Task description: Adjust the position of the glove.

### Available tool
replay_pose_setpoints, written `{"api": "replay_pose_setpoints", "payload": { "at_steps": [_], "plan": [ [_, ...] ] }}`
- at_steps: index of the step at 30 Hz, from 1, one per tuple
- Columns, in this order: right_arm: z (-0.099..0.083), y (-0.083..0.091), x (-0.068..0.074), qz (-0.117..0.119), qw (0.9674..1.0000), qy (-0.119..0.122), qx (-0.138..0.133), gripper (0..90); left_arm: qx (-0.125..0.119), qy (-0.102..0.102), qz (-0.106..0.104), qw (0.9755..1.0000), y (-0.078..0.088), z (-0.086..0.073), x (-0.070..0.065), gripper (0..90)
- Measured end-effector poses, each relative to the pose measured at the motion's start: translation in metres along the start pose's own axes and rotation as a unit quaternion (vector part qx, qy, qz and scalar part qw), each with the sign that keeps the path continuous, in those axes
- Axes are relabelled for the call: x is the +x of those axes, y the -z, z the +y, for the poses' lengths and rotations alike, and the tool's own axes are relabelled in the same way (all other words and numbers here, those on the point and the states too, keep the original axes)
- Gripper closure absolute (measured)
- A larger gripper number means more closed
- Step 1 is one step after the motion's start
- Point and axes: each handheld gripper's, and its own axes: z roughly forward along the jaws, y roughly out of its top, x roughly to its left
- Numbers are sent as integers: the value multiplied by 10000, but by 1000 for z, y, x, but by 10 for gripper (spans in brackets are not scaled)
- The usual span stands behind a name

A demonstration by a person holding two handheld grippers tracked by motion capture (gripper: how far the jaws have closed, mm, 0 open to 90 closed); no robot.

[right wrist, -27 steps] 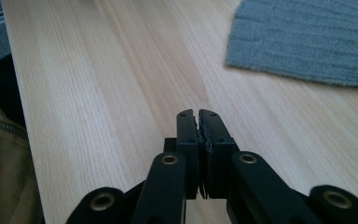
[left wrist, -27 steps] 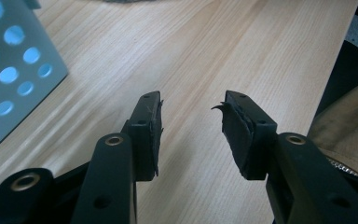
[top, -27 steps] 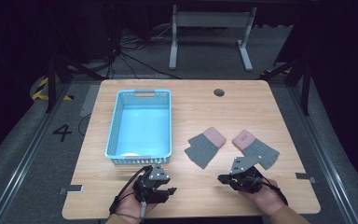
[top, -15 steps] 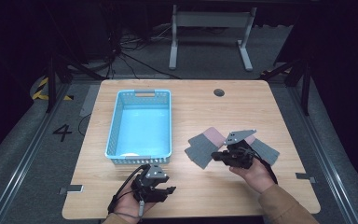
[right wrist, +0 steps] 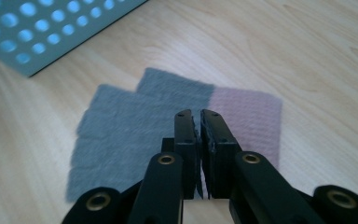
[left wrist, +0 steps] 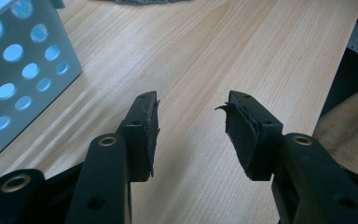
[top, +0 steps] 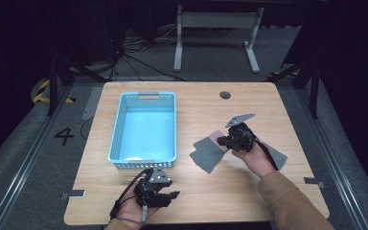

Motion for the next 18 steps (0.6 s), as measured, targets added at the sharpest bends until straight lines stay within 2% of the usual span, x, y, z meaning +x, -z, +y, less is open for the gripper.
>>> {"api": "replay_pose_setpoints", "payload": {
  "at_steps": [4,10,16,18],
  "plan": [
    [7,-8,-9,-78,9999,-54,70,857,-12,12,10,10000,0,-1,1,544],
    [16,-22,-18,-250,9994,30,228,845,-8,25,34,10000,0,-2,1,534],
    [14,-29,-21,-204,9989,-85,404,847,-13,64,59,10000,2,-3,4,532],
    [13,-30,-21,-206,9990,-66,384,848,0,64,62,10000,2,-3,3,532]
  ]
}}
